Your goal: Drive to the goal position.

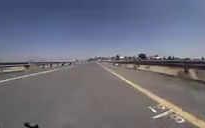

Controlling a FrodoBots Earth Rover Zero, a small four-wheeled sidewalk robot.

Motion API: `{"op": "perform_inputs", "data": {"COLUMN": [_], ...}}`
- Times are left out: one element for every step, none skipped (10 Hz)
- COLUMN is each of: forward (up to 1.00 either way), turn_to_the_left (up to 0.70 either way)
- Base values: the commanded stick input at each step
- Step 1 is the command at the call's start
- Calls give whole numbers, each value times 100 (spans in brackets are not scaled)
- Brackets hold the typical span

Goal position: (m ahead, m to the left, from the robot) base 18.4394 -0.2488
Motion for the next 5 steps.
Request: {"op": "perform_inputs", "data": {"forward": [100,100,100,100,100], "turn_to_the_left": [0,0,0,0,0]}}
